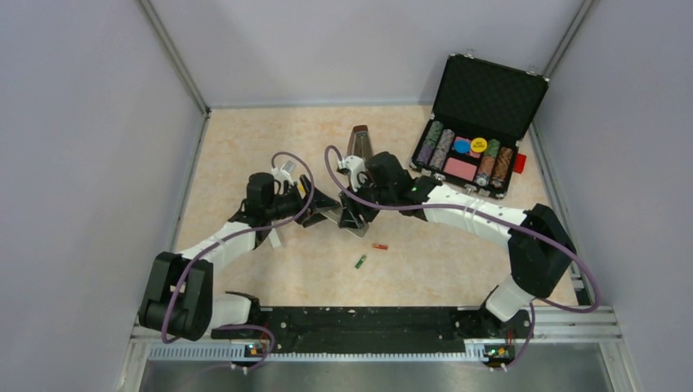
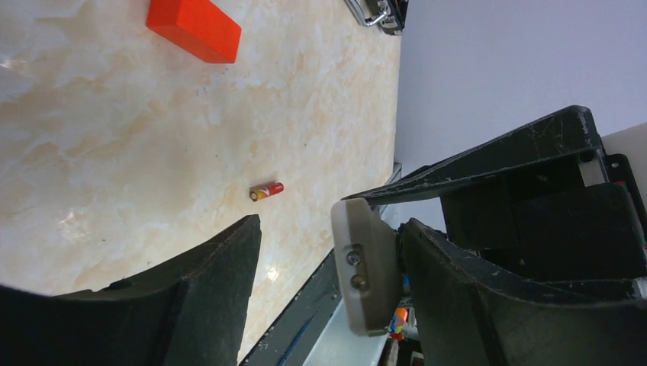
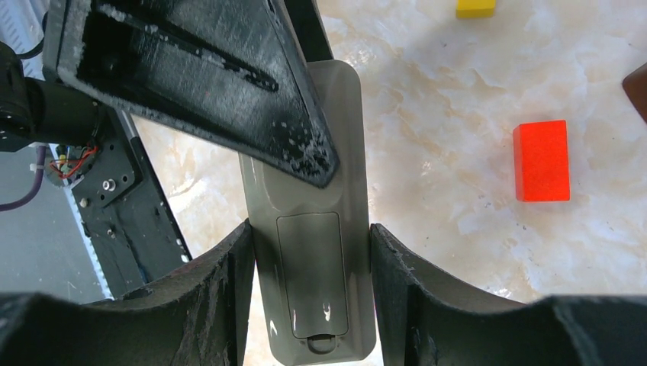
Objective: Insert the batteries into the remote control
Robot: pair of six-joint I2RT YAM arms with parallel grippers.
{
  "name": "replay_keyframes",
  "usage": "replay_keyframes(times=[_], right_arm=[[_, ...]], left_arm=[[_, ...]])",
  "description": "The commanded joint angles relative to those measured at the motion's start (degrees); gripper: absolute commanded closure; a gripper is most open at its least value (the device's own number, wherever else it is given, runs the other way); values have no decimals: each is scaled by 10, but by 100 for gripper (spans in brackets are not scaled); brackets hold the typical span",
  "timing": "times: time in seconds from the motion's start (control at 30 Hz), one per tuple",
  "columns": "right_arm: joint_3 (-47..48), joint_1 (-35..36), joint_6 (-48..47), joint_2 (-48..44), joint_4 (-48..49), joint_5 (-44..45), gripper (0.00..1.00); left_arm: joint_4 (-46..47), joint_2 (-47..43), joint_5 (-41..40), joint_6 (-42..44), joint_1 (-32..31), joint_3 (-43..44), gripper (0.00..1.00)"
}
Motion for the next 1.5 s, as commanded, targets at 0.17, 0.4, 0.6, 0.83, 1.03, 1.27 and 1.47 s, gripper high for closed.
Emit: replay_keyframes(times=[0.17,0.4,0.6,0.83,1.03,1.27,1.47], right_arm=[[32,9,-15,18,26,5,65],[35,8,-10,28,31,20,64],[21,9,22,16,46,38,31],[-26,-7,162,-91,27,124,7],[-75,-34,364,-148,25,124,34],[-162,-32,551,-200,178,117,62],[-150,-31,579,-199,204,107,61]], left_arm=[[31,20,13,-8,-23,24,43],[30,26,18,-9,-25,24,72],[33,17,16,-6,-25,26,100],[-19,-66,-65,44,-25,28,100],[-21,-149,-127,68,-25,9,100],[29,-216,-168,33,-28,-26,100],[19,-233,-182,15,-29,-28,100]])
